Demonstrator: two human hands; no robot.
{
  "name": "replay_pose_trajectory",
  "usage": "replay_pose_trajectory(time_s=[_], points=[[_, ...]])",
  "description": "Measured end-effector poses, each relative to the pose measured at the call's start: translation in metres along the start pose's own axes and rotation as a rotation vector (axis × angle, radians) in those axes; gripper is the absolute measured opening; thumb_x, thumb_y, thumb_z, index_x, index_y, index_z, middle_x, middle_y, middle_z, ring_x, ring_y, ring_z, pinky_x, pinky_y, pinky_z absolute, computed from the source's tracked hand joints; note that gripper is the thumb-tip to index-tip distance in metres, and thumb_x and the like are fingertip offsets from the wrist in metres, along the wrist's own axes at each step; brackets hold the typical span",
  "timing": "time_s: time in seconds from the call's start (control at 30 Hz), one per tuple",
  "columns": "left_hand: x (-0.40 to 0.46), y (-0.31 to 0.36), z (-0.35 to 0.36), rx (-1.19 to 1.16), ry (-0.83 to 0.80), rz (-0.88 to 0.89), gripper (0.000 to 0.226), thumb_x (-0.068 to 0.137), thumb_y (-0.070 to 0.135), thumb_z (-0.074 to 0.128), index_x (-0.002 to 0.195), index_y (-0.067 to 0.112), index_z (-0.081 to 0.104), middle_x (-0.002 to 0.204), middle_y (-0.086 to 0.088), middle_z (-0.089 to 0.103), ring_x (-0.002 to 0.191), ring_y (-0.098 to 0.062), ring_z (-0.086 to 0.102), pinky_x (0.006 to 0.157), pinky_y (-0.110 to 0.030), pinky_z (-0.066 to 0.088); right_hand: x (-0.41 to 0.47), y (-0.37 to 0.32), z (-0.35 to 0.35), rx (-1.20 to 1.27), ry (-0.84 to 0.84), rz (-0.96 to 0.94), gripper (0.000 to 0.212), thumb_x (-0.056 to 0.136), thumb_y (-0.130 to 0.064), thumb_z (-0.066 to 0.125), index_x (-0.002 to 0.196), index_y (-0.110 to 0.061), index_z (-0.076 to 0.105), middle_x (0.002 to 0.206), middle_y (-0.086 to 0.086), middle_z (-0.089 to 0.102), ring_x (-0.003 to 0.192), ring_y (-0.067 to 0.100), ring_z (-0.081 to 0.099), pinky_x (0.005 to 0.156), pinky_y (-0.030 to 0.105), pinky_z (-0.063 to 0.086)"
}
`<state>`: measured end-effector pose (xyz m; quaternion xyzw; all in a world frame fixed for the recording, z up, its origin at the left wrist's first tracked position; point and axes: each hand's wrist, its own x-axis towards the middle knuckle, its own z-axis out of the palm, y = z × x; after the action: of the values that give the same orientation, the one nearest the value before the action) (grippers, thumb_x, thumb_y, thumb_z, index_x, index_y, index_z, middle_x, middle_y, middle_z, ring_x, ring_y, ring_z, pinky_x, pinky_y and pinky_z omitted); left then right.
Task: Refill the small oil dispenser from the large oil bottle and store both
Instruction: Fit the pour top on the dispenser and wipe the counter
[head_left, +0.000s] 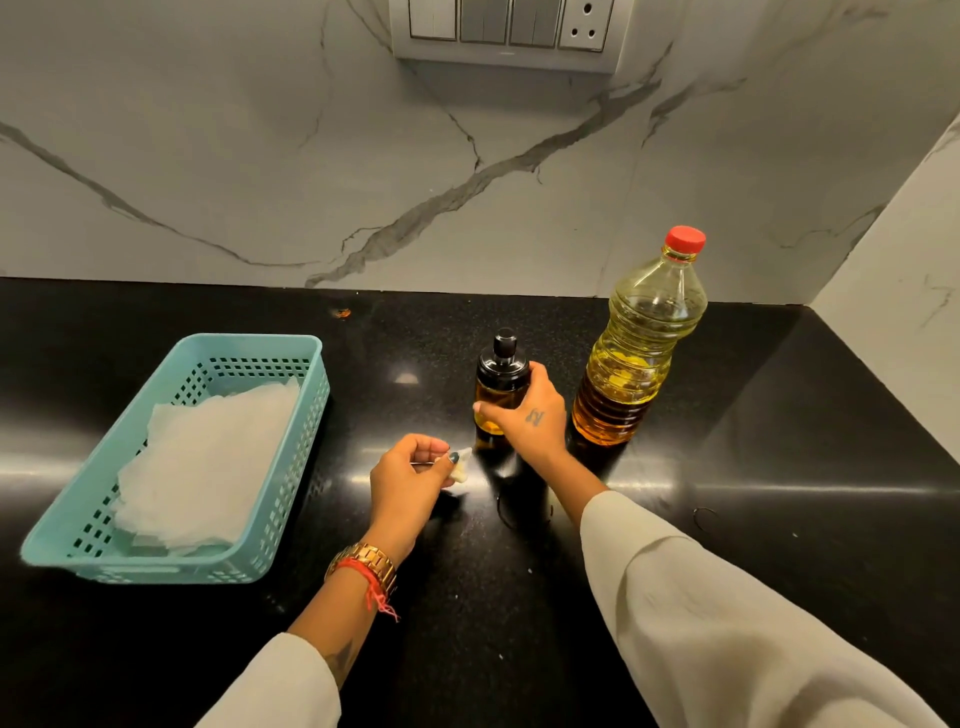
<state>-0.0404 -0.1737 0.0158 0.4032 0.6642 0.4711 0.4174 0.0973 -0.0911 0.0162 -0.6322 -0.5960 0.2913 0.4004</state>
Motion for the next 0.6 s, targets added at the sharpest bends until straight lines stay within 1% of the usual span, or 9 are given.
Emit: replay_pose_trajectory(time_s=[0.1, 0.17, 0.23, 0.3, 0.37, 0.43, 0.5, 0.53, 0.6], points=[[0.001, 0.002, 0.003, 0.001, 0.0, 0.006, 0.009, 0.081, 0.002, 0.067, 0.084, 0.011, 0.064, 0.085, -0.011, 0.066, 0.073, -0.022, 0.068, 0.062, -0.02, 0.055, 0.003, 0.003, -0.001, 0.008, 0.002, 0.0, 0.071, 0.065, -0.03, 0.081, 0.124, -0.013, 0.045, 0.124, 0.006, 0.057, 0.116, 0.021, 0.052, 0.094, 0.032, 0.041], [0.001, 0.003, 0.004, -0.002, -0.004, 0.004, 0.011, 0.082, 0.001, 0.067, 0.085, 0.011, 0.064, 0.086, -0.011, 0.066, 0.074, -0.02, 0.068, 0.064, -0.021, 0.055, 0.004, 0.004, -0.002, 0.019, -0.025, 0.012, 0.076, 0.065, -0.03, 0.081, 0.128, -0.013, 0.042, 0.128, 0.007, 0.054, 0.12, 0.022, 0.05, 0.097, 0.032, 0.04], [0.0, 0.003, 0.004, -0.005, -0.008, 0.0, 0.013, 0.082, 0.001, 0.066, 0.085, 0.013, 0.064, 0.087, -0.011, 0.067, 0.074, -0.019, 0.068, 0.068, -0.024, 0.056, -0.001, 0.004, -0.005, 0.04, -0.036, 0.055, 0.084, 0.066, -0.032, 0.081, 0.134, -0.014, 0.035, 0.135, 0.009, 0.046, 0.125, 0.023, 0.045, 0.103, 0.037, 0.039], [-0.003, 0.004, 0.004, -0.002, -0.013, -0.009, 0.016, 0.081, 0.001, 0.066, 0.086, 0.016, 0.065, 0.088, -0.009, 0.068, 0.075, -0.017, 0.068, 0.07, -0.025, 0.056, -0.018, 0.003, -0.01, 0.055, 0.007, 0.06, 0.083, 0.07, -0.033, 0.077, 0.138, -0.017, 0.033, 0.137, 0.008, 0.043, 0.124, 0.022, 0.045, 0.102, 0.041, 0.042], [-0.008, 0.006, 0.003, 0.007, -0.014, -0.012, 0.02, 0.079, -0.002, 0.067, 0.086, 0.017, 0.065, 0.088, -0.008, 0.068, 0.077, -0.015, 0.067, 0.068, -0.02, 0.054, -0.046, 0.003, -0.016, 0.06, 0.009, -0.044, 0.07, 0.074, -0.028, 0.074, 0.135, -0.019, 0.04, 0.126, 0.003, 0.051, 0.112, 0.016, 0.053, 0.091, 0.028, 0.048], [-0.015, 0.008, 0.003, -0.006, -0.029, -0.005, 0.022, 0.075, -0.003, 0.07, 0.086, 0.015, 0.065, 0.085, -0.007, 0.067, 0.08, -0.017, 0.065, 0.07, -0.022, 0.054, -0.076, 0.002, -0.021, 0.046, -0.104, -0.17, 0.059, 0.076, -0.019, 0.074, 0.13, -0.018, 0.05, 0.113, -0.003, 0.055, 0.099, 0.01, 0.056, 0.079, 0.013, 0.047], [-0.023, 0.01, 0.004, -0.035, -0.08, -0.019, 0.02, 0.074, -0.001, 0.071, 0.087, 0.013, 0.064, 0.084, -0.009, 0.068, 0.081, -0.019, 0.067, 0.074, -0.029, 0.056, -0.096, 0.003, -0.022, 0.001, -0.205, -0.24, 0.05, 0.076, -0.015, 0.073, 0.124, -0.018, 0.058, 0.111, -0.004, 0.059, 0.094, 0.005, 0.057, 0.078, 0.014, 0.049], [-0.027, 0.011, 0.004, -0.065, -0.118, -0.037, 0.02, 0.075, 0.0, 0.071, 0.088, 0.013, 0.063, 0.084, -0.01, 0.069, 0.081, -0.022, 0.068, 0.076, -0.033, 0.056, -0.101, 0.004, -0.023, -0.02, -0.217, -0.256, 0.046, 0.076, -0.014, 0.073, 0.12, -0.02, 0.062, 0.109, -0.005, 0.062, 0.092, 0.002, 0.056, 0.08, 0.015, 0.05], [-0.035, 0.013, 0.005, -0.128, -0.19, -0.06, 0.02, 0.078, -0.002, 0.067, 0.092, 0.012, 0.062, 0.085, -0.014, 0.07, 0.081, -0.024, 0.07, 0.078, -0.036, 0.057, -0.104, 0.004, -0.026, -0.02, -0.205, -0.24, 0.036, 0.077, -0.013, 0.072, 0.111, -0.022, 0.067, 0.101, -0.007, 0.067, 0.084, -0.003, 0.057, 0.077, 0.01, 0.047]])
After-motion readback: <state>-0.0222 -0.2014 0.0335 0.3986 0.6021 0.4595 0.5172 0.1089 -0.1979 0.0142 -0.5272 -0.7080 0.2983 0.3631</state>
